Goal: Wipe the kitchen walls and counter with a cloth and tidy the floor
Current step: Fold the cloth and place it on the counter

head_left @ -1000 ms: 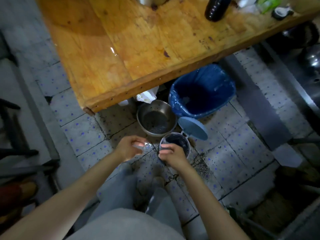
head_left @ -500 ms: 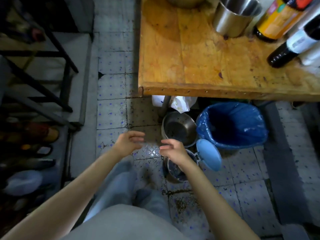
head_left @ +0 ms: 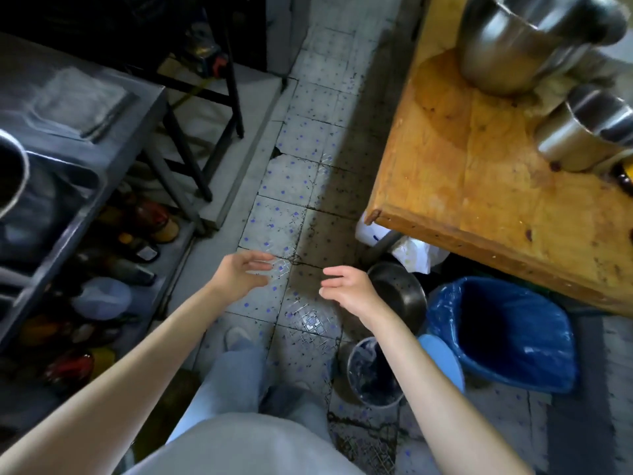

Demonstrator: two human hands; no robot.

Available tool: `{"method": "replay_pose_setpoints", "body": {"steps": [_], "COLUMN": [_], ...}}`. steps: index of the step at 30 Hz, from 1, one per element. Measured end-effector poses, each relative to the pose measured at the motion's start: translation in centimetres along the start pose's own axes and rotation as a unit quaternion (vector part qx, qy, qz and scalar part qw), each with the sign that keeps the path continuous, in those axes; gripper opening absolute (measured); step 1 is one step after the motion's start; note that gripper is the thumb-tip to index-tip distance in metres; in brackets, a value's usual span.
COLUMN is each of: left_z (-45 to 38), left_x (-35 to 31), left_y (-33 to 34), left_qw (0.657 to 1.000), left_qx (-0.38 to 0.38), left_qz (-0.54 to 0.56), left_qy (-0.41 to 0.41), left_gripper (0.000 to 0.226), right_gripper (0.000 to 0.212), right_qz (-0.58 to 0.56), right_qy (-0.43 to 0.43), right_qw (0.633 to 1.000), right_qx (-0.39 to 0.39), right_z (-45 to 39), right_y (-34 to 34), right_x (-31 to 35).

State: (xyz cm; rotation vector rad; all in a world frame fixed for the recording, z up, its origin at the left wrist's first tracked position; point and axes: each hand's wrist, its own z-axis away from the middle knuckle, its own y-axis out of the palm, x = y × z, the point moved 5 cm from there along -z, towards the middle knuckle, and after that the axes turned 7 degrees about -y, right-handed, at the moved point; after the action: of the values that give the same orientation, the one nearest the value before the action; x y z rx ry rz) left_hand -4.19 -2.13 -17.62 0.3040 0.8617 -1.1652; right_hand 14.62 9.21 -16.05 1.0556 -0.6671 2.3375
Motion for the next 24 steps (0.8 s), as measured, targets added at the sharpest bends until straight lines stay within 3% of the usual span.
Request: {"method": "replay_pose_setpoints", "body": {"steps": [10,24], "left_z": [-1.5,-4.3], "left_x": [-4.4,-9.1], "left_y": [-9.2,-18.9], "left_qw": [0.997,0.983], "left_qx": [-0.032,-0.102], "left_qz": [0.027,0.094], "left_qy": [0.062,0.117], "left_gripper": [0.037,0.038], "right_gripper": [0.051,0.04], "right_qz": [0.057,0.077], "right_qy": [-0.054,-0.11], "right_qw": [0.996,0.989], "right_qx": [0.029,0.063], "right_z": [-6.5,-12.8], "right_y": [5.7,10.7], "right_x": [9.7,20.1]}}
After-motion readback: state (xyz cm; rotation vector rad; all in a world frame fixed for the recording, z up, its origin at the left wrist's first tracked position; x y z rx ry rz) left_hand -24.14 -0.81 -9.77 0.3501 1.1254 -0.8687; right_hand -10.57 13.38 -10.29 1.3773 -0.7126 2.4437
